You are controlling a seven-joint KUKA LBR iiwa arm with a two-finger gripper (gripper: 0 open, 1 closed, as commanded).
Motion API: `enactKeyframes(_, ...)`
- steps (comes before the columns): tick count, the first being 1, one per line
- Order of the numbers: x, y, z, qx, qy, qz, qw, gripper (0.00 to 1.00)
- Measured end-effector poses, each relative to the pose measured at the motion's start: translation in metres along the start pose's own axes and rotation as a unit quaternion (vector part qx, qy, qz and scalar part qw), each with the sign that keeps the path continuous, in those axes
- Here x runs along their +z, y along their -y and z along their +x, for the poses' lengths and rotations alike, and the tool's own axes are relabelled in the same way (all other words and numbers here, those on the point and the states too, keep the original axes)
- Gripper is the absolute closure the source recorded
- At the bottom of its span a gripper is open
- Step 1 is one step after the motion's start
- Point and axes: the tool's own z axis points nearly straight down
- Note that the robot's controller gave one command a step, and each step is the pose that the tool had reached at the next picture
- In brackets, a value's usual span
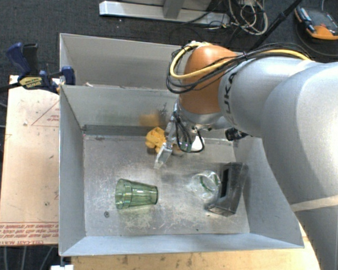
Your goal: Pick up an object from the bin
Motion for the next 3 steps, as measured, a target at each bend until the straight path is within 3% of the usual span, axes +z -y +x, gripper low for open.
enactKeyframes(1,0.0029,-0.0026,-0.0124,0.014,-0.0035,0.005,0.9999,1.00)
enactKeyframes(3,0.0017,-0.0007,-0.0068,0.015,0.0012,0.002,0.9999,1.00)
